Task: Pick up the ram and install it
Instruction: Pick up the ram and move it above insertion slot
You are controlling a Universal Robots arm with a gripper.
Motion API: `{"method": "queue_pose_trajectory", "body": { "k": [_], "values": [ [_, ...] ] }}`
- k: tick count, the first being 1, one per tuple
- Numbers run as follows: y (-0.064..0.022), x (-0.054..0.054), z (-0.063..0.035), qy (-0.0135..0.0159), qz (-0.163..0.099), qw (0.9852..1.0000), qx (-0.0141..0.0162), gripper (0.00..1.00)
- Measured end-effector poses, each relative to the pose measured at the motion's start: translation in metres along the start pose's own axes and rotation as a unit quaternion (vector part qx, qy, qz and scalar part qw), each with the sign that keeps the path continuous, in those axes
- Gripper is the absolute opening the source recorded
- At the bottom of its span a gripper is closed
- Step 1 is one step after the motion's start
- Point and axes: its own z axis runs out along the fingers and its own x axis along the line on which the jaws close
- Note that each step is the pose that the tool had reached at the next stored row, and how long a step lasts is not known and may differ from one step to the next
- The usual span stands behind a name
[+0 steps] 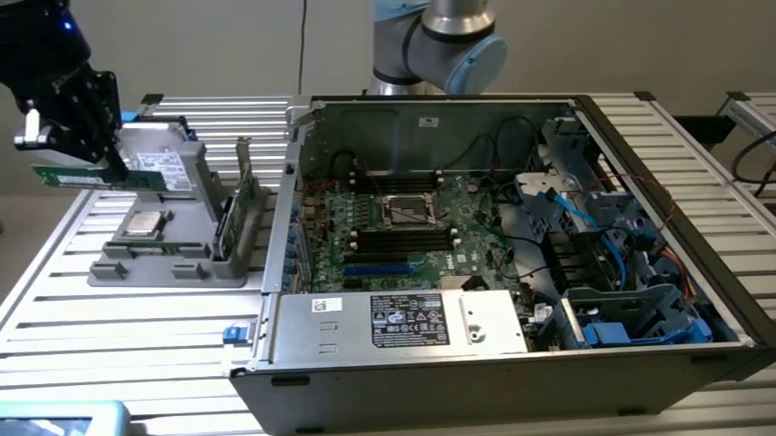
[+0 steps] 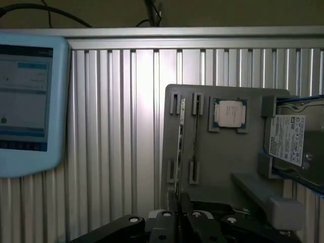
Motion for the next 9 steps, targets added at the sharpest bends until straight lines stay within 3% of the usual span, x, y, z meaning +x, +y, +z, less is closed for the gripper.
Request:
{"method": "queue_pose_trajectory", "body": {
  "k": [9],
  "values": [
    [-0.0248,0.002,-0.0337,-0.0106,-0.002,0.9999,-0.0004,0.14]
  ]
}}
